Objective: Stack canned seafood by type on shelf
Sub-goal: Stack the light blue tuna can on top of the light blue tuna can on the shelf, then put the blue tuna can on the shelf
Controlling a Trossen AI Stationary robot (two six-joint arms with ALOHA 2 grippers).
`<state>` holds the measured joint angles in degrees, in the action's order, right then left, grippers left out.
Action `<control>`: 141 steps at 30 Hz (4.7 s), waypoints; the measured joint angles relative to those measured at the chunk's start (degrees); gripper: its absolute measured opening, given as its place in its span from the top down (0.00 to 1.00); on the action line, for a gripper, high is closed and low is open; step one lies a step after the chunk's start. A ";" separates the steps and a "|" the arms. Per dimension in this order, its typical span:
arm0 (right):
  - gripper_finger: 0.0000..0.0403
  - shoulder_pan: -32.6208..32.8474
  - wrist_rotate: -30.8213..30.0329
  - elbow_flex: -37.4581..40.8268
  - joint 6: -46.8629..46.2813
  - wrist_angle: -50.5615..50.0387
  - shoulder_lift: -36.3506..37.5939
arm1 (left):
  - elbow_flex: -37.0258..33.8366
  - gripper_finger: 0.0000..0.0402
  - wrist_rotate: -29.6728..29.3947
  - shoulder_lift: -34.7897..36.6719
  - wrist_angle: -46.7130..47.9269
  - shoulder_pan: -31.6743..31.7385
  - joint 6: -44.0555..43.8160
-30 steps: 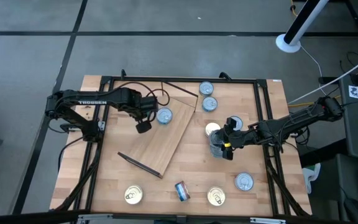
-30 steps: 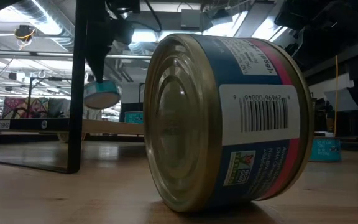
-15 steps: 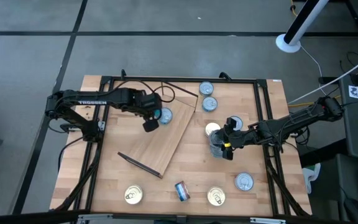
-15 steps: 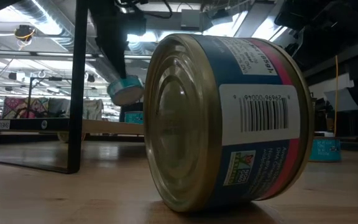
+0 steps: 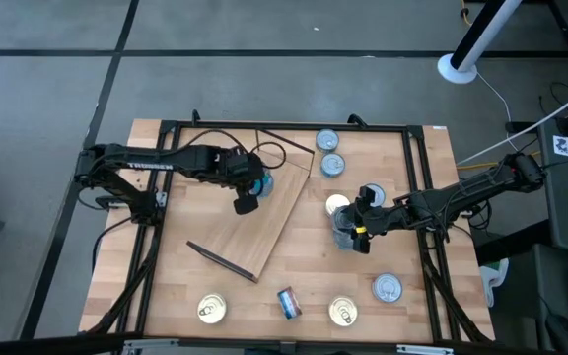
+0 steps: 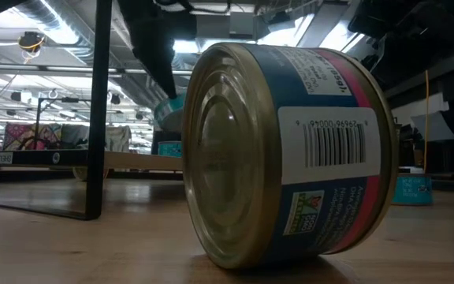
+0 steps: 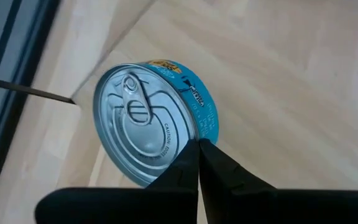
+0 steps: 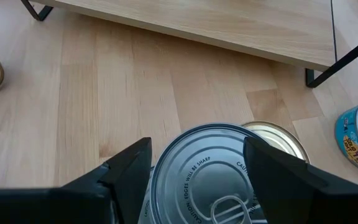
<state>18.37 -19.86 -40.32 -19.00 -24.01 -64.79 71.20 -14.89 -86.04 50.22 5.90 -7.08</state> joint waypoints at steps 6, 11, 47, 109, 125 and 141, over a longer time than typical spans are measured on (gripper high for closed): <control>0.37 -0.01 0.00 0.04 0.00 0.08 0.00 | 0.00 1.00 -2.53 -4.73 0.22 -1.37 2.65; 0.37 -0.01 0.00 0.04 0.02 0.03 0.00 | 0.00 1.00 -3.44 -6.27 0.08 -2.02 4.50; 0.37 0.00 0.00 0.04 0.00 0.00 0.00 | -0.07 0.45 -3.37 -6.38 0.37 -2.26 11.62; 0.37 -0.01 -0.40 0.00 0.00 -0.04 0.00 | -4.24 0.24 -14.97 -6.33 30.36 20.47 45.12; 0.37 0.00 -0.66 0.00 0.00 -0.02 0.02 | -12.86 0.24 -20.04 -6.36 19.02 21.57 50.99; 0.37 0.00 -0.66 0.00 0.00 -0.02 0.02 | -13.70 0.24 -21.17 -6.36 13.35 25.83 55.05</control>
<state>18.37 -20.51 -40.32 -19.00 -24.03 -64.77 57.49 -36.06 -92.40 63.57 31.73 47.97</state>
